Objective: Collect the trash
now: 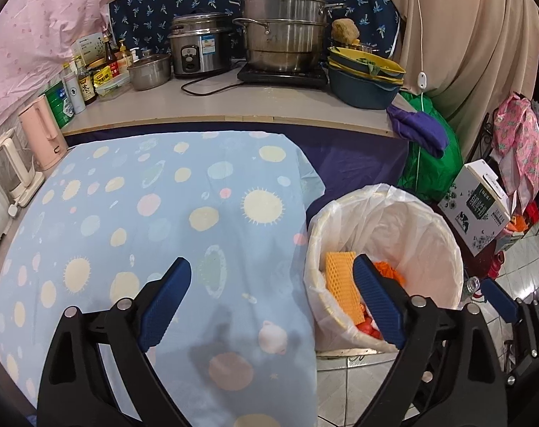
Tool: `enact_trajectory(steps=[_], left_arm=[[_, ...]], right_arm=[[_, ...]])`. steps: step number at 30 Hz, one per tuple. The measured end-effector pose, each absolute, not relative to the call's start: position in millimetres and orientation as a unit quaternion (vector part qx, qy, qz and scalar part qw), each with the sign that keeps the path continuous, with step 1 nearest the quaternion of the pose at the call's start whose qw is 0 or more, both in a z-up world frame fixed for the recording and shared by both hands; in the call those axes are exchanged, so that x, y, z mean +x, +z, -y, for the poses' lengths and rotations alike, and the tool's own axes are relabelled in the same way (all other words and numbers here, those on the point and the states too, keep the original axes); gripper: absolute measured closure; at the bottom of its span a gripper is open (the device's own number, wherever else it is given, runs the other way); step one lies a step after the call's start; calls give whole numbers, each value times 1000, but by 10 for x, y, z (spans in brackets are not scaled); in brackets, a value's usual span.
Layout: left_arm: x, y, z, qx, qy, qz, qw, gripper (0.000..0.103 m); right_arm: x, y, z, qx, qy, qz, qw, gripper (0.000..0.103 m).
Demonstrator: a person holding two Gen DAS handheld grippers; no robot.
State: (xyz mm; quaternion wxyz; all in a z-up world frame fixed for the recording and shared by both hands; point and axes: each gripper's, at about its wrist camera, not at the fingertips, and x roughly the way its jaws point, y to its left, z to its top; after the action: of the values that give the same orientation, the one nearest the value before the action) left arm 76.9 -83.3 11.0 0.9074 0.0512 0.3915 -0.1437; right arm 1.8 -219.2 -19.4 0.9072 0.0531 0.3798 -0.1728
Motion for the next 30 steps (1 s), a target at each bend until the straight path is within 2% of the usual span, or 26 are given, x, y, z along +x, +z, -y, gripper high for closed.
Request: enact_trajectory(steps=[9, 30], left_arm=[[642, 30, 747, 73, -150, -409, 897, 10], [494, -125, 783, 95, -145, -419, 891, 10]], right_arm=[[-168, -168, 2254, 63, -179, -402, 896, 24], [-256, -175, 2208, 56, -179, -409, 893, 23]])
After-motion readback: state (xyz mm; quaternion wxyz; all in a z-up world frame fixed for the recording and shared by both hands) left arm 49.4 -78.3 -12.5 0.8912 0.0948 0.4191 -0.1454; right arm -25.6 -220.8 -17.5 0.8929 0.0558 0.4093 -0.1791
